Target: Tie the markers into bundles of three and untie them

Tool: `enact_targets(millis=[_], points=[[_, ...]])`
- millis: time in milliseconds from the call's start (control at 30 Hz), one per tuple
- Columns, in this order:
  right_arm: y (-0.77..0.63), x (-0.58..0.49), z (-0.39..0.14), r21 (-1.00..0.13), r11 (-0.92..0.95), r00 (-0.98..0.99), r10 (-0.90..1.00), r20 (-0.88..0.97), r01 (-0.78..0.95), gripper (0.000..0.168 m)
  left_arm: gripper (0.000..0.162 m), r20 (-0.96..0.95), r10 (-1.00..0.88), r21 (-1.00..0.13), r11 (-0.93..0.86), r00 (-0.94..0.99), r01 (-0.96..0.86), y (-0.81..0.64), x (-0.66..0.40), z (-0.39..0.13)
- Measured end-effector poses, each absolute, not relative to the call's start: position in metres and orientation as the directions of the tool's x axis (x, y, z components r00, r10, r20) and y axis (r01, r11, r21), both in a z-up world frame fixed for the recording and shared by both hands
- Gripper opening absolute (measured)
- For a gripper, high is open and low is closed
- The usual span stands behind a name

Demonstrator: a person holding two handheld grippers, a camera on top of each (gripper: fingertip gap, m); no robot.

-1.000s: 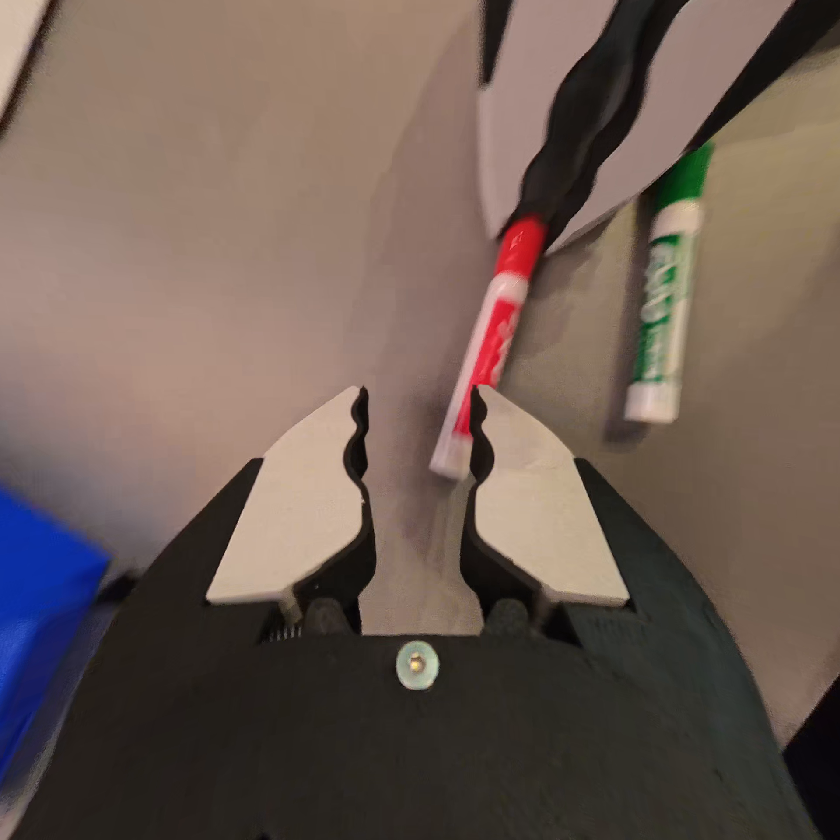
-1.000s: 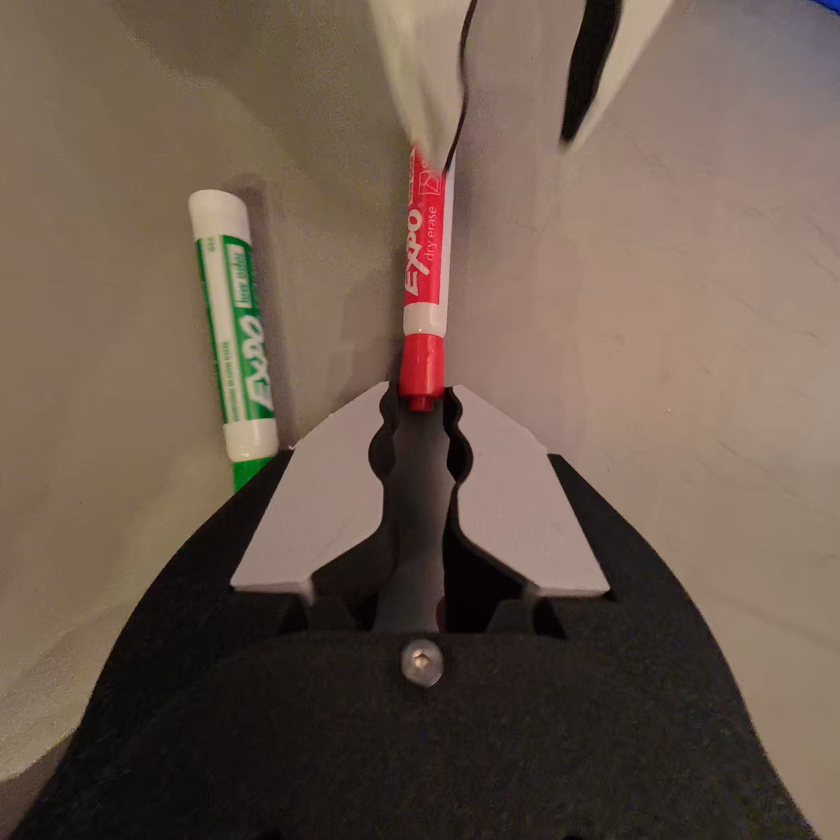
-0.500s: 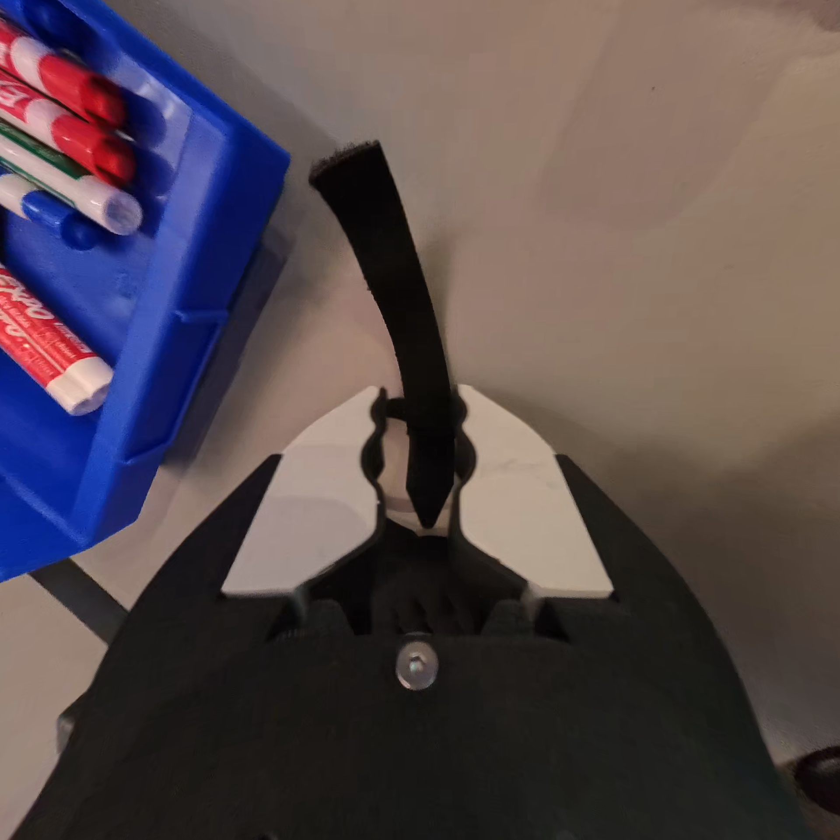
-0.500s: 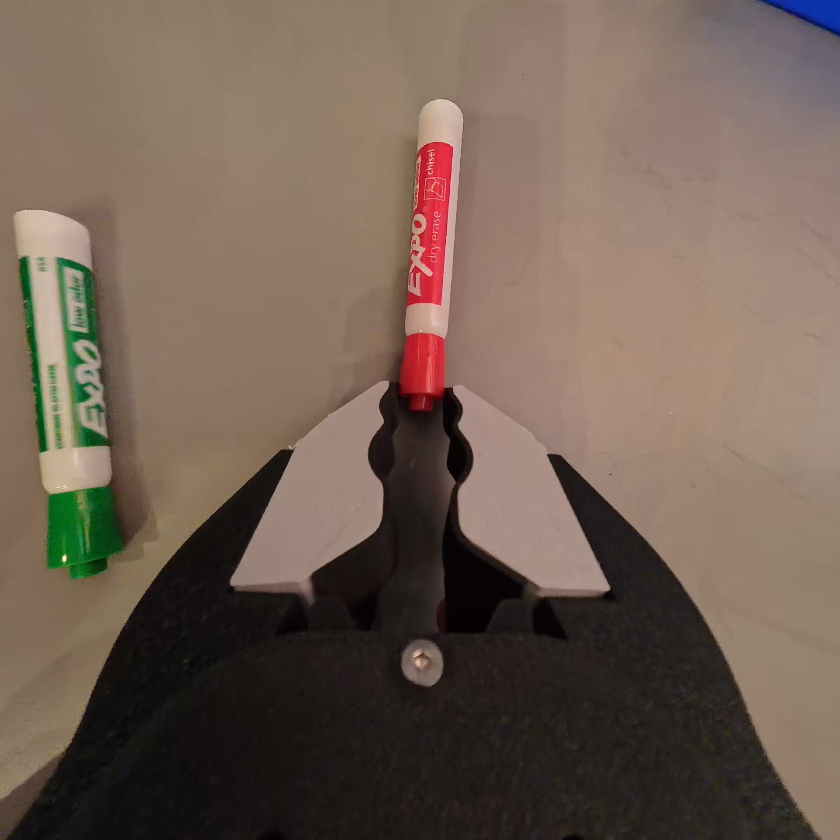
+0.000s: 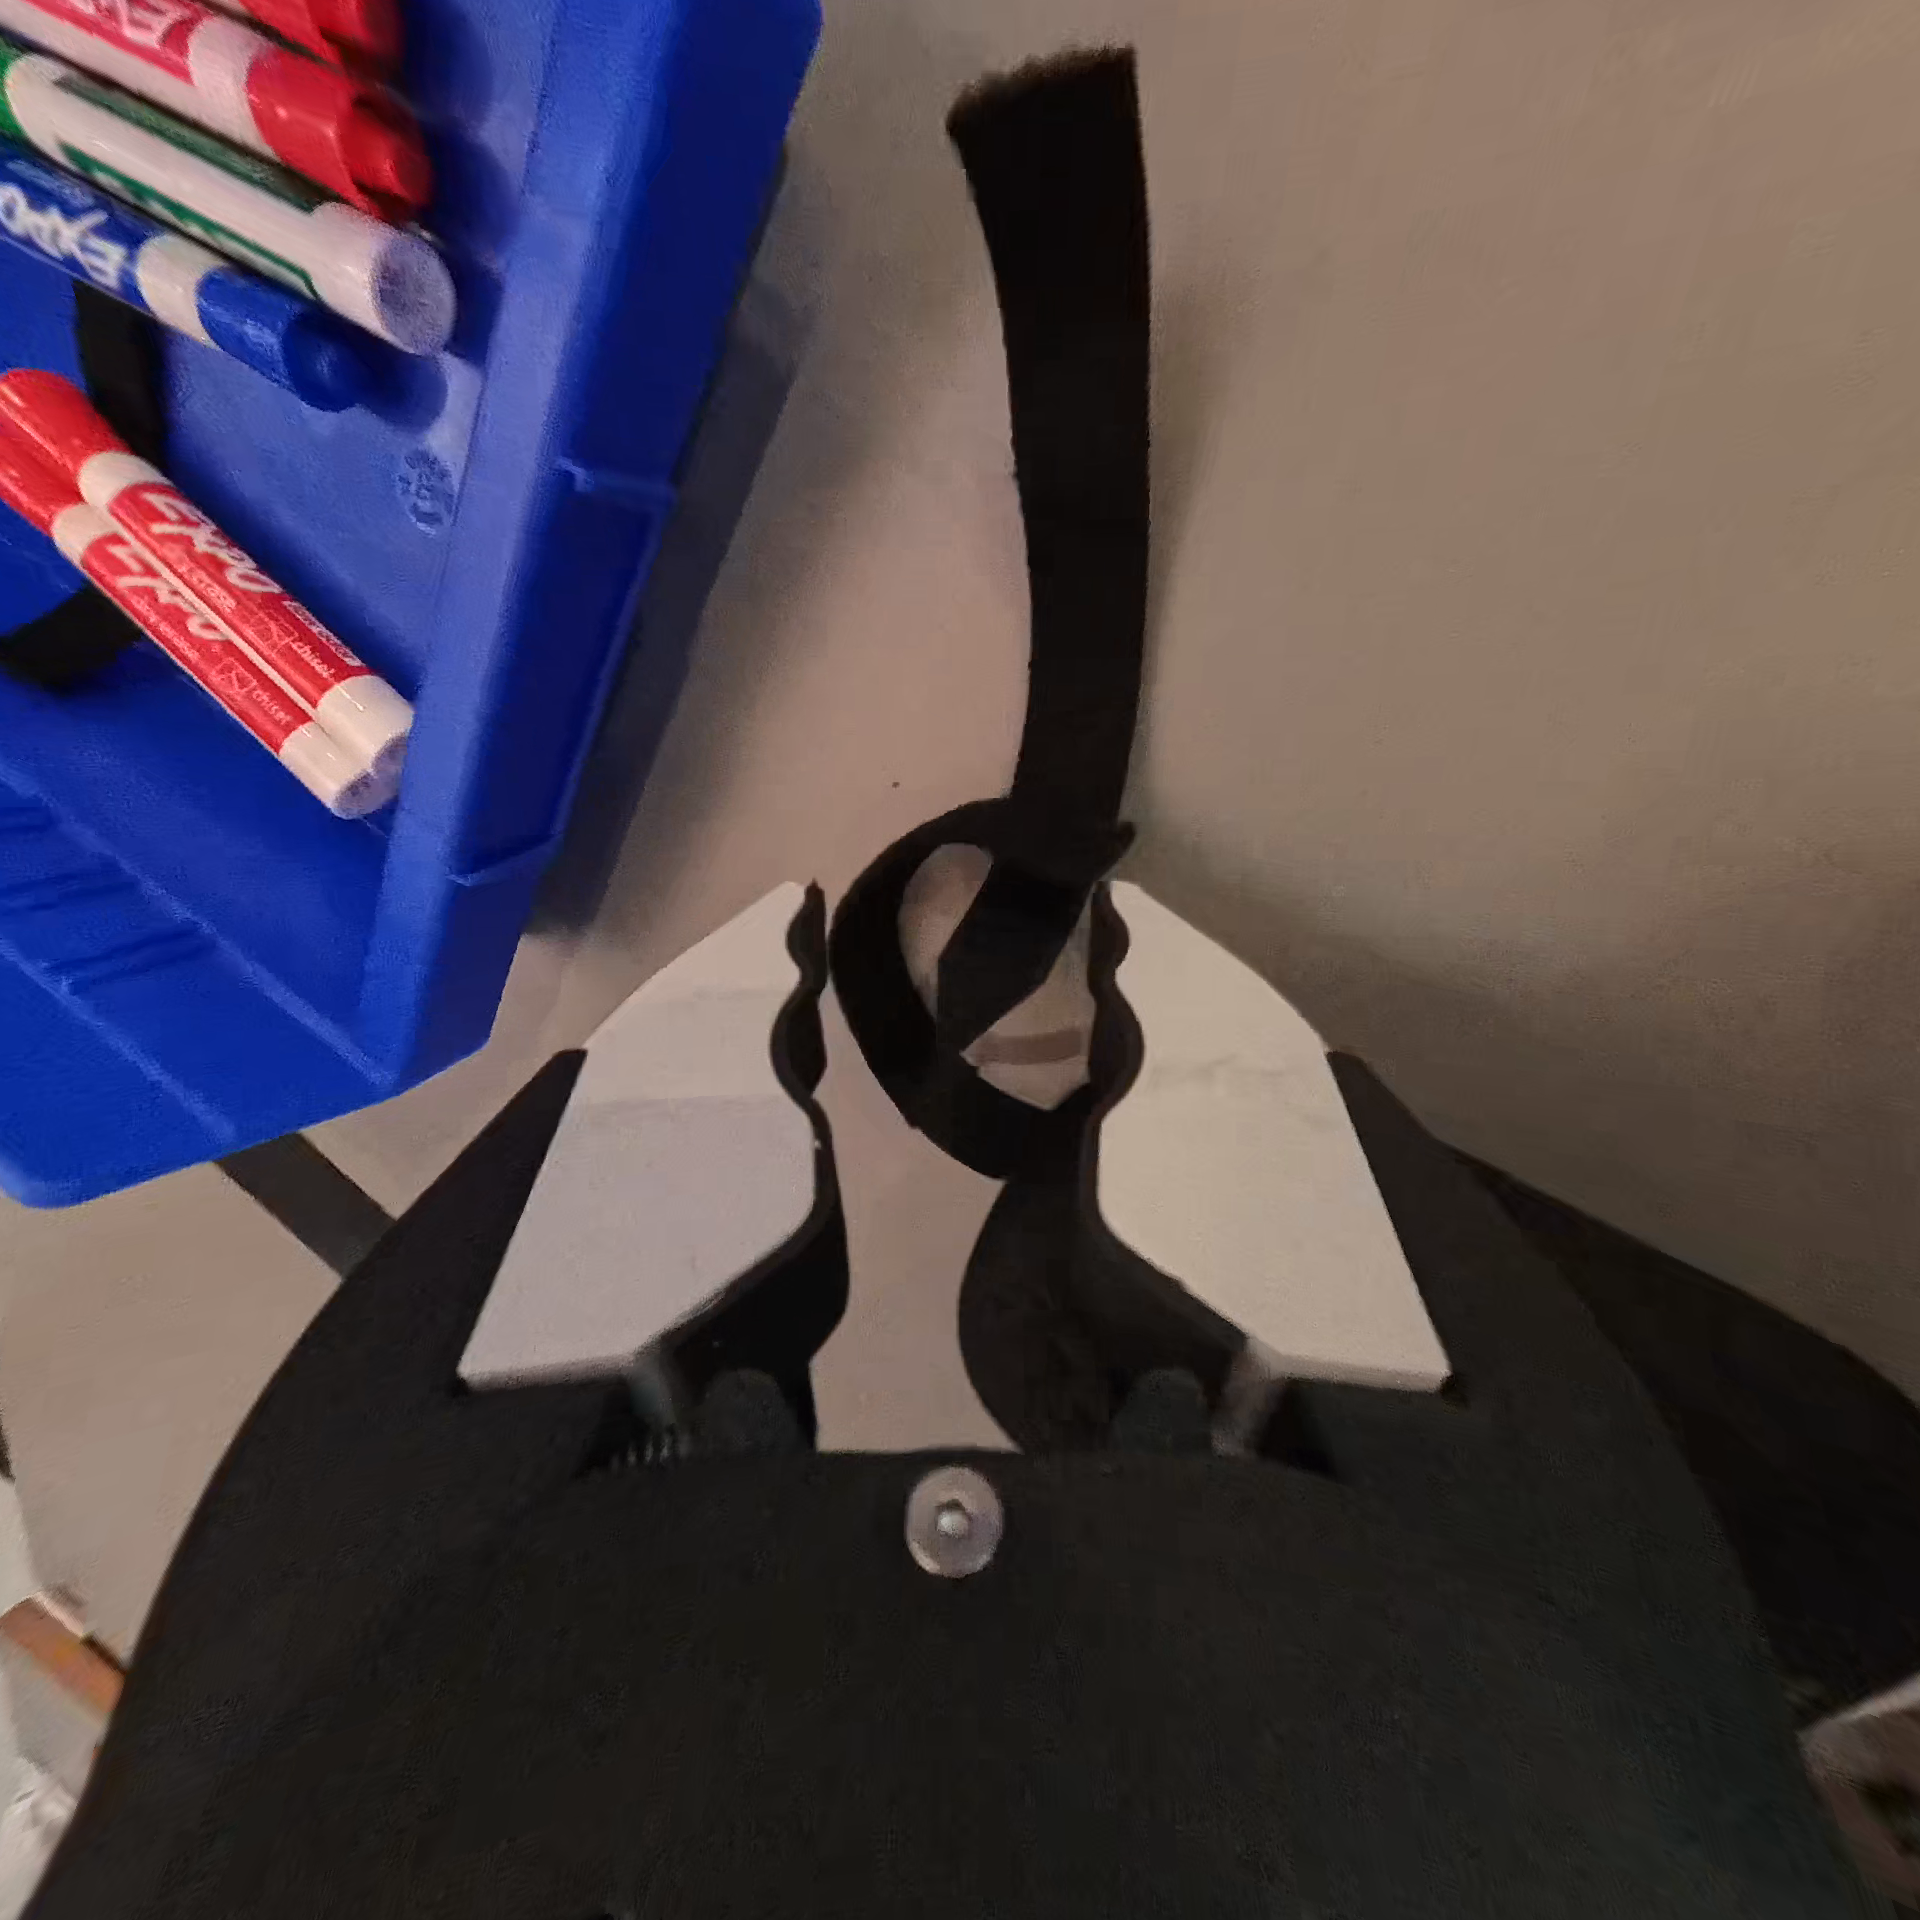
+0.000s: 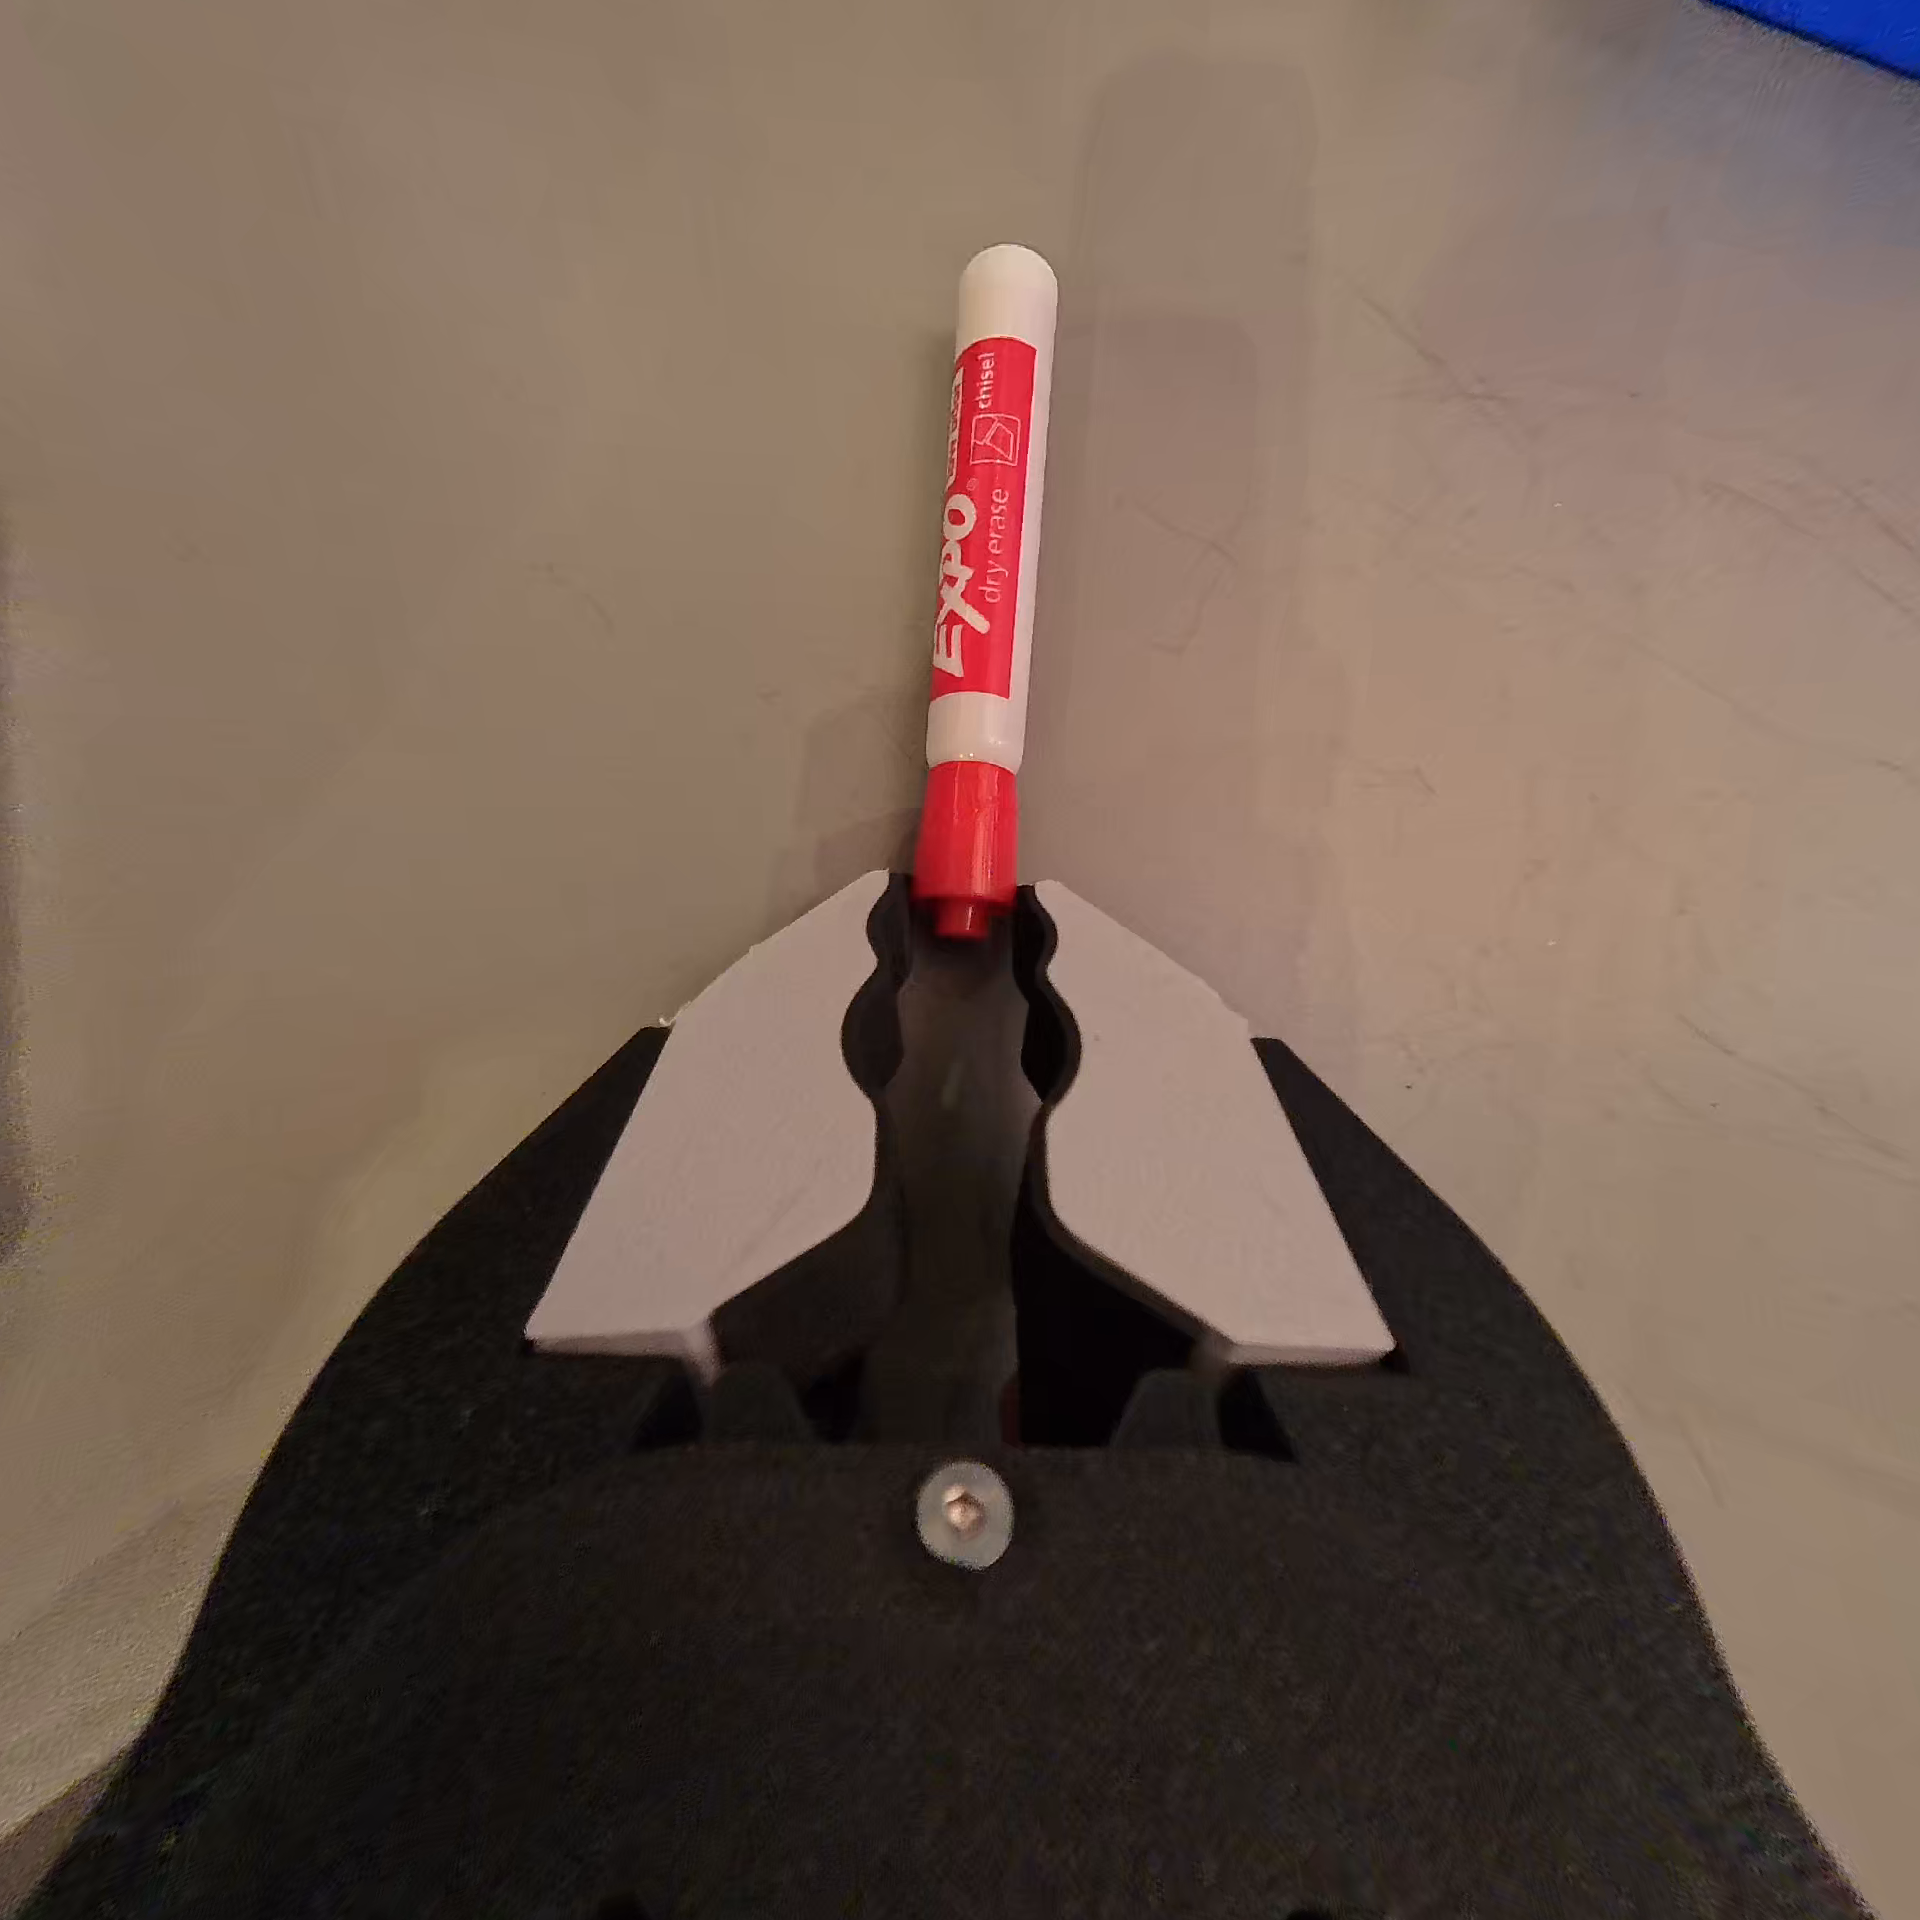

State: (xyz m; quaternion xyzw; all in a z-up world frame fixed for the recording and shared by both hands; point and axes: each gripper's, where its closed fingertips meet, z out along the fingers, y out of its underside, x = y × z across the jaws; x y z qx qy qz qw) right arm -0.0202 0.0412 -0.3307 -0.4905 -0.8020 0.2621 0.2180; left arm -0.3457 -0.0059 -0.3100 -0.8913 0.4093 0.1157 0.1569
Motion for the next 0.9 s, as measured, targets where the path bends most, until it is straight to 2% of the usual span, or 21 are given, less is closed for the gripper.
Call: enact_targets(millis=[33, 100, 133, 200, 267, 400, 500, 600, 733, 767, 800, 867, 900], points=[[0.041, -0.02, -0.331, -0.634, 0.379, -0.423, 0.902, 0.09, 0.674, 0.019, 0.045, -0.331, -0.704, -0.186, -0.604, 0.628, -0.775, -0.005, -0.349, -0.314], [0.041, -0.02, -0.331, -0.634, 0.384, -0.425, 0.9, 0.095, 0.672, 0.018, 0.044, -0.316, -0.729, -0.165, -0.588, 0.607, -0.792, -0.003, -0.353, -0.325], [0.041, -0.02, -0.331, -0.635, 0.385, -0.426, 0.9, 0.095, 0.67, 0.019, 0.037, -0.326, -0.737, -0.158, -0.575, 0.592, -0.803, 0.0, -0.356, -0.328], [0.041, -0.02, -0.331, -0.638, 0.38, -0.425, 0.901, 0.089, 0.67, 0.018, 0.039, -0.328, -0.724, -0.17, -0.586, 0.607, -0.792, 0.007, -0.361, -0.327], [0.041, -0.02, -0.331, -0.641, 0.38, -0.427, 0.9, 0.09, 0.667, 0.019, 0.029, -0.337, -0.707, -0.182, -0.6, 0.623, -0.779, 0.013, -0.368, -0.326], [0.041, -0.02, -0.331, -0.644, 0.378, -0.428, 0.9, 0.087, 0.665, 0.018, 0.039, -0.37, -0.672, -0.17, -0.629, 0.641, -0.758, 0.016, -0.386, -0.322], [0.04, -0.02, -0.331, -0.646, 0.377, -0.429, 0.899, 0.084, 0.664, 0.018, 0.041, -0.331, -0.632, -0.24, -0.661, 0.7, -0.711, 0.012, -0.392, -0.311], [0.04, -0.02, -0.331, -0.647, 0.376, -0.43, 0.899, 0.081, 0.663, 0.018, 0.04, -0.319, -0.617, -0.215, -0.692, 0.72, -0.689, 0.003, -0.404, -0.314], [0.04, -0.021, -0.331, -0.649, 0.375, -0.431, 0.899, 0.08, 0.662, 0.019, 0.04, -0.323, -0.578, -0.11, -0.763, 0.749, -0.636, -0.01, -0.428, -0.329], [0.04, -0.021, -0.331, -0.648, 0.376, -0.431, 0.899, 0.082, 0.662, 0.019, 0.036, -0.299, -0.563, -0.13, -0.776, 0.771, -0.617, -0.011, -0.429, -0.33], [0.04, -0.021, -0.331, -0.648, 0.377, -0.432, 0.898, 0.082, 0.661, 0.019, 0.018, -0.299, -0.555, -0.137, -0.78, 0.776, -0.611, -0.012, -0.431, -0.33], [0.04, -0.021, -0.331, -0.65, 0.375, -0.432, 0.898, 0.079, 0.661, 0.019, 0.011, -0.277, -0.563, -0.145, -0.776, 0.779, -0.613, -0.014, -0.43, -0.333], [0.039, -0.021, -0.331, -0.652, 0.374, -0.433, 0.898, 0.077, 0.66, 0.019, 0.002, -0.275, -0.56, -0.149, -0.779, 0.782, -0.61, -0.015, -0.429, -0.335]])
